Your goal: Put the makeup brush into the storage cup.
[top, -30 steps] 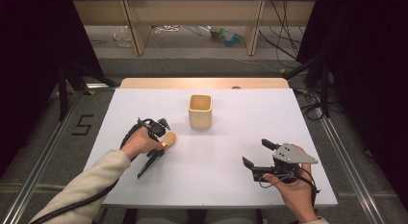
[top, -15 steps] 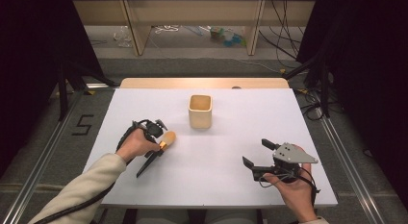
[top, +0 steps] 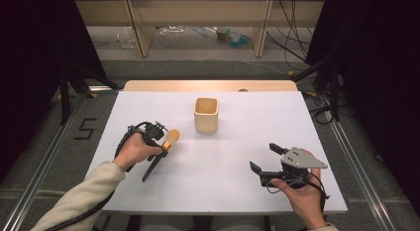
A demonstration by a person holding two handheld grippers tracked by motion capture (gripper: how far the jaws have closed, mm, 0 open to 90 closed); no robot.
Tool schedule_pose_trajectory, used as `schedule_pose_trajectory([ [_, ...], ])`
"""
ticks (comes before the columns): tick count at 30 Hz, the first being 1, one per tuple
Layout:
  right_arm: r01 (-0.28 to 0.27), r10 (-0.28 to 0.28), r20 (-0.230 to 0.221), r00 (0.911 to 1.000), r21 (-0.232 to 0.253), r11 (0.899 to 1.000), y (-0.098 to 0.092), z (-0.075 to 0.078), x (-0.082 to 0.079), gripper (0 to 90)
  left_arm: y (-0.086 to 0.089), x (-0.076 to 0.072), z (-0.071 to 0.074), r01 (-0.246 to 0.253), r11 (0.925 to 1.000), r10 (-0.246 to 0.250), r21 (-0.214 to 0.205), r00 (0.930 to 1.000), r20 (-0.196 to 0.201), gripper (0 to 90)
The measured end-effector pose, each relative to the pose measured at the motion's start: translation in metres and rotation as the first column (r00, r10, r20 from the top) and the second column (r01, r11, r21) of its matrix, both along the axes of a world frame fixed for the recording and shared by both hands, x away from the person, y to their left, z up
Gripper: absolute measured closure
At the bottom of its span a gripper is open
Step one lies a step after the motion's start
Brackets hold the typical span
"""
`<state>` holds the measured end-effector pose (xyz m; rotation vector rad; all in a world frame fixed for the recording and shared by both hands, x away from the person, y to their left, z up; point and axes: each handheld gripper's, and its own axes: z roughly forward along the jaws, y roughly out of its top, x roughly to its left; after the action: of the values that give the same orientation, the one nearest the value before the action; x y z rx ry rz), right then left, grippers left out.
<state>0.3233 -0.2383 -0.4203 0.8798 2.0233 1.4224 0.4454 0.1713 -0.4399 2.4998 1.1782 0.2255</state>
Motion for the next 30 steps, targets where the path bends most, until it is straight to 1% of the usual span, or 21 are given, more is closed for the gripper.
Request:
schedule_pose_trajectory([
  [4,0.000,0.000,-0.001,1.0000,0.000,1.000,0.000,0.000,0.000,13.1,0.003,-0.002,0.006,0.003,0.9999,-0.003,-0.010,0.9996,0.028,65.7],
  [7,0.004,-0.004,0.002,1.0000,-0.001,1.000,0.000,0.000,0.000,13.1,0.005,-0.003,0.010,0.007,0.9997,-0.005,-0.023,0.9983,0.057,65.7],
  [9,0.004,-0.004,0.003,1.0000,-0.001,1.000,0.000,0.000,0.000,13.1,0.006,-0.005,0.011,-0.003,0.9995,0.005,-0.032,0.9974,0.072,65.7],
  [10,0.006,-0.006,-0.007,1.0000,-0.012,1.000,-0.001,0.001,-0.001,13.0,0.007,-0.006,0.011,-0.016,0.9992,0.019,-0.036,0.9960,0.087,65.8],
  [11,0.006,-0.006,0.003,1.0000,0.000,1.000,0.000,0.000,0.000,13.1,0.008,-0.006,0.012,-0.011,0.9995,0.014,-0.029,0.9958,0.091,65.8],
  [13,0.001,-0.001,0.000,1.0000,-0.001,1.000,0.000,0.000,0.000,13.1,0.009,-0.008,0.013,-0.016,0.9992,0.020,-0.036,0.9949,0.099,65.8],
  [14,0.000,0.000,0.000,1.0000,0.001,1.000,0.000,0.000,0.000,13.1,0.010,-0.008,0.013,-0.010,0.9992,0.014,-0.038,0.9950,0.099,65.8],
  [15,0.004,-0.004,0.002,1.0000,0.001,1.000,0.000,0.000,0.000,13.0,0.010,-0.008,0.013,-0.012,0.9988,0.018,-0.048,0.9939,0.109,65.8],
  [16,0.007,-0.007,-0.012,0.9999,-0.018,1.000,-0.001,0.002,-0.001,13.1,0.010,-0.009,0.014,-0.016,0.9986,0.021,-0.050,0.9937,0.110,65.8],
  [17,0.007,-0.007,0.003,1.0000,-0.002,1.000,0.000,0.000,0.000,13.1,0.010,-0.009,0.014,-0.009,0.9986,0.015,-0.052,0.9928,0.119,65.8],
  [18,0.008,-0.008,0.005,1.0000,-0.002,1.000,0.000,0.000,0.000,13.1,0.011,-0.010,0.015,-0.009,0.9982,0.017,-0.059,0.9915,0.129,65.8],
  [19,0.009,-0.009,0.005,0.9999,-0.002,1.000,0.000,0.000,0.000,13.0,0.011,-0.010,0.014,-0.017,0.9970,0.028,-0.076,0.9894,0.142,65.8],
  [20,0.006,-0.006,0.005,1.0000,-0.001,1.000,0.000,0.000,0.000,13.1,0.012,-0.011,0.016,-0.009,0.9972,0.020,-0.074,0.9886,0.149,65.8],
  [21,0.007,-0.007,0.004,1.0000,-0.001,1.000,0.000,0.000,0.000,13.1,0.012,-0.011,0.016,-0.017,0.9962,0.030,-0.086,0.9871,0.157,65.8],
  [22,0.007,-0.007,-0.011,0.9999,-0.019,1.000,-0.001,0.001,-0.001,13.0,0.013,-0.011,0.017,-0.010,0.9964,0.023,-0.085,0.9865,0.162,65.8],
  [23,0.007,-0.007,0.004,1.0000,-0.001,1.000,0.000,0.000,0.000,13.1,0.014,-0.012,0.018,-0.013,0.9960,0.028,-0.088,0.9856,0.167,65.9],
  [24,0.007,-0.007,0.004,1.0000,-0.001,1.000,0.000,0.000,0.000,13.0,0.014,-0.013,0.018,-0.017,0.9950,0.033,-0.098,0.9850,0.170,65.9],
  [27,0.008,-0.008,0.004,1.0000,-0.002,1.000,0.000,0.000,0.000,13.0,0.016,-0.013,0.018,-0.011,0.9945,0.030,-0.104,0.9836,0.178,65.9],
  [28,0.007,-0.008,-0.012,0.9999,-0.019,1.000,-0.001,0.001,-0.001,13.0,0.016,-0.013,0.018,-0.020,0.9937,0.040,-0.110,0.9832,0.178,65.9],
  [29,0.009,-0.009,0.003,1.0000,-0.004,1.000,0.000,0.000,0.000,13.0,0.017,-0.013,0.019,-0.010,0.9942,0.028,-0.107,0.9847,0.172,65.9],
  [30,0.008,-0.008,0.004,1.0000,-0.002,1.000,0.000,0.000,0.000,13.0,0.017,-0.013,0.019,-0.009,0.9940,0.028,-0.109,0.9844,0.174,65.9],
])
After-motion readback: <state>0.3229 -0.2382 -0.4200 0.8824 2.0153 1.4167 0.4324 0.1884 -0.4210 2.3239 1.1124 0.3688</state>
